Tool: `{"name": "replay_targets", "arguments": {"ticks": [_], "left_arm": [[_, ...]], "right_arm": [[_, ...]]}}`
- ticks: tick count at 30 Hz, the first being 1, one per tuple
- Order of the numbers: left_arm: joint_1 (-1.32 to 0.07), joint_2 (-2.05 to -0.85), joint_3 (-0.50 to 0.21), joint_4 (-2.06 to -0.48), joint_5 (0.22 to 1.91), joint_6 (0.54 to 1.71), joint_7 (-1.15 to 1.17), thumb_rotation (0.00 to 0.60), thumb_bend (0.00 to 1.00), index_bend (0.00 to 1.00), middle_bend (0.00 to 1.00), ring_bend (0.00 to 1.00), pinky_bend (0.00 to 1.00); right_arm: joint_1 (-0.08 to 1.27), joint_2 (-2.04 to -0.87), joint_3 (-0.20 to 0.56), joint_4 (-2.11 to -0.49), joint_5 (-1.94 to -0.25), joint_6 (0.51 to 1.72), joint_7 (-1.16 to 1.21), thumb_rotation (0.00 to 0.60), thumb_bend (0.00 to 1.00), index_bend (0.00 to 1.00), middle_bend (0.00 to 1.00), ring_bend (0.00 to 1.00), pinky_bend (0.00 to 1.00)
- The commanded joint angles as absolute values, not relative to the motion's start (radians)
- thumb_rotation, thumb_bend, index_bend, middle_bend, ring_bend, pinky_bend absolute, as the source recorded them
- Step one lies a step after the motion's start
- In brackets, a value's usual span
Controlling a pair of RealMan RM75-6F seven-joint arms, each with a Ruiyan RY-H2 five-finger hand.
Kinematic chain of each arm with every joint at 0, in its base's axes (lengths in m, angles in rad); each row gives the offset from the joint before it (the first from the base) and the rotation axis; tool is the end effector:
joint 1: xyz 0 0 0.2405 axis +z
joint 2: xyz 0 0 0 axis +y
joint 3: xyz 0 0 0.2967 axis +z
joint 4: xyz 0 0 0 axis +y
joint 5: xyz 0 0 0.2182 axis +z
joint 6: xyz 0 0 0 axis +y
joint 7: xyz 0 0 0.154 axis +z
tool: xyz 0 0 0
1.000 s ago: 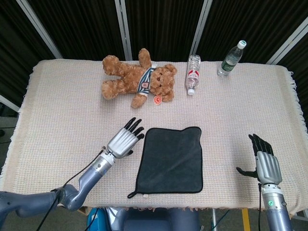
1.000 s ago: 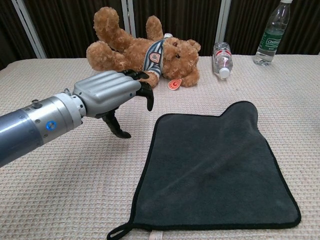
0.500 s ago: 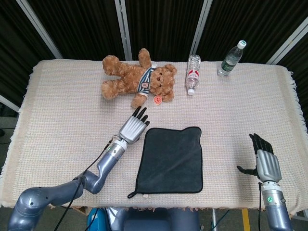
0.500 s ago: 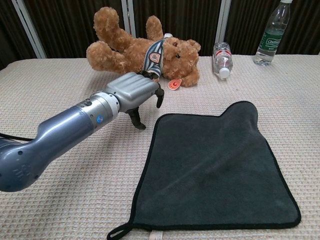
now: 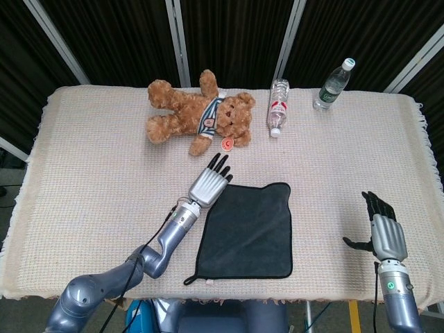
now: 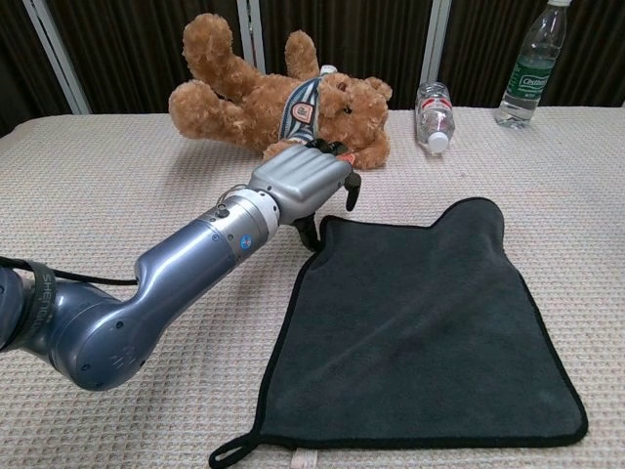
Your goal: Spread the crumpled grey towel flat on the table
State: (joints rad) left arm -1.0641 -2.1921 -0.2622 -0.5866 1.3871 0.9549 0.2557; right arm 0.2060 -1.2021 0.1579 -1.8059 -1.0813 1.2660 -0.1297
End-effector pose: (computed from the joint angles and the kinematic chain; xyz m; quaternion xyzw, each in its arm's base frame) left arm -0.0523 0.4209 -0.1810 -0.7888 -0.1847 -0.4112 0.4179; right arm -0.3290 -0.2434 0.1168 0.5090 -0.5438 0.3609 0.5612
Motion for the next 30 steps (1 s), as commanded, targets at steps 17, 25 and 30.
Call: {"name": "replay_targets", "arguments": {"ticks": [17, 25, 30], "left_arm": [[-1.051, -2.171, -0.19, -0.594, 1.457, 0.991, 0.144, 0.6, 0.27, 0.5, 0.26, 0.01, 0.02], [-1.031, -2.135, -0.178, -0.633, 1.462, 1.003, 0.133, 0.6, 0.45, 0.59, 0.28, 0.01, 0.02], [-1.014, -2.107, -0.165, -0.658, 1.468, 1.008, 0.14, 0.6, 0.48, 0.6, 0.28, 0.01, 0.02]], "right_arm": [[0.202, -1.206, 0.147, -1.821, -1.1, 1.28, -0.141, 0.6, 0.12, 0.0, 0.0, 0.0, 0.0], [0.198, -1.208, 0.144, -1.822, -1.104, 1.286, -0.139, 0.6, 0.12, 0.0, 0.0, 0.0, 0.0], [0.199, -1.208, 0.144, -1.824, -1.109, 1.287, -0.139, 0.6, 0.12, 0.0, 0.0, 0.0, 0.0]]}}
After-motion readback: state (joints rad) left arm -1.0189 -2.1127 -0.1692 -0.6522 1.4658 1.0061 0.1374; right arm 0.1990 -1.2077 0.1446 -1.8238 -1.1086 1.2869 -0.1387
